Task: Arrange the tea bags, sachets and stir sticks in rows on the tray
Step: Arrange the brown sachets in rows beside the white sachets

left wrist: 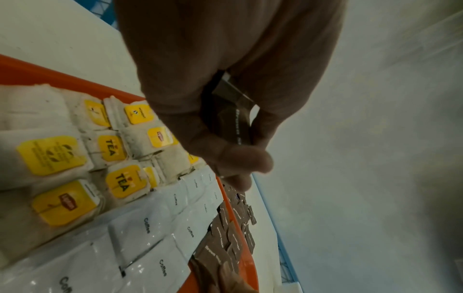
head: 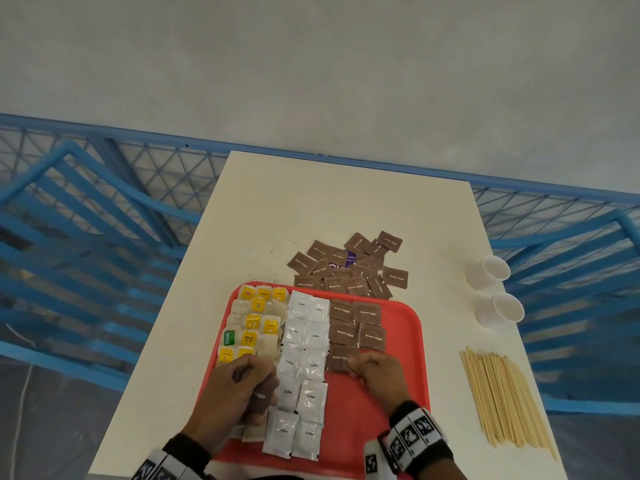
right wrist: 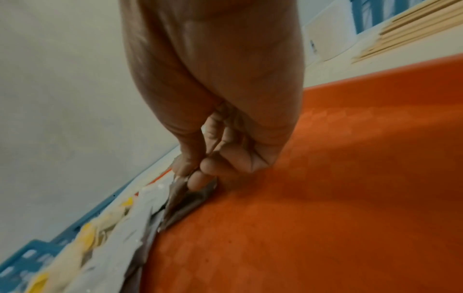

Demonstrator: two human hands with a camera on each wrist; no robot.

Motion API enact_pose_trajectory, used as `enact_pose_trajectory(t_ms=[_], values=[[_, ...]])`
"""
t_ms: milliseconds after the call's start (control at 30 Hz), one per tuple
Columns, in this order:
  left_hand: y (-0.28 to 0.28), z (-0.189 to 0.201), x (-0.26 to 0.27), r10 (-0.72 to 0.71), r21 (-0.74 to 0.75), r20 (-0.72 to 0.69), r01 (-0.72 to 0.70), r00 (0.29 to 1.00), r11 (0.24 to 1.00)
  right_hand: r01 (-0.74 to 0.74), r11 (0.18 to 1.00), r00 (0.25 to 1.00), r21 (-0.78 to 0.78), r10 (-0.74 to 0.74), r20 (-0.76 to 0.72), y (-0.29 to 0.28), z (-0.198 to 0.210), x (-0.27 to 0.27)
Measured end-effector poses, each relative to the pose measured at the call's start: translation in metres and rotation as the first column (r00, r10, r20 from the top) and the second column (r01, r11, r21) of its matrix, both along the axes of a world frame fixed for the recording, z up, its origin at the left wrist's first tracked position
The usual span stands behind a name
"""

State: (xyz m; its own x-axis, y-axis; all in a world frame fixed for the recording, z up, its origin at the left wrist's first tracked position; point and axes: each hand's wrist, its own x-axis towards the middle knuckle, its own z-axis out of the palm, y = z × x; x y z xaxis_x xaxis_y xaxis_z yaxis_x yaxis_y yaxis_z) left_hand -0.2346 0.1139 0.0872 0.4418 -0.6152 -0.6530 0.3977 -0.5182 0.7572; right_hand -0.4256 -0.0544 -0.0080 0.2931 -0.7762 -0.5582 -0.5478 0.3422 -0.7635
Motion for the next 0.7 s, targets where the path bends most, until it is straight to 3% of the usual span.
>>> enact_pose_trajectory(t_ms=[133, 233, 400, 533, 700], values=[[0.002, -0.002, 0.0, -0.003, 0.005, -0.009, 0.003, 1.0, 1.0, 0.033, 0.993, 0.977, -0.111, -0.056, -0.205, 0.001, -0.014, 0.004], [0.001, 0.0, 0.002, 0.006, 0.009, -0.046, -0.005, 0.999, 1.0, 0.032, 0.981, 0.964, -0.193, -0.081, -0.255, 0.007, -0.009, 0.007], [-0.004, 0.006, 0.004, 0.053, -0.028, -0.222, -0.061, 0.974, 0.998, -0.171, 0.967, 0.961, -0.189, 0.121, -0.247, 0.02, -0.008, 0.012], [-0.009, 0.007, 0.007, 0.103, -0.072, -0.395, -0.143, 0.913, 0.987, -0.192, 0.964, 0.949, -0.182, 0.135, -0.285, 0.016, -0.013, 0.012], [-0.011, 0.009, 0.009, 0.116, -0.121, -0.611, -0.237, 0.783, 0.964, -0.165, 0.97, 0.959, -0.179, 0.116, -0.257, 0.016, 0.003, 0.007]])
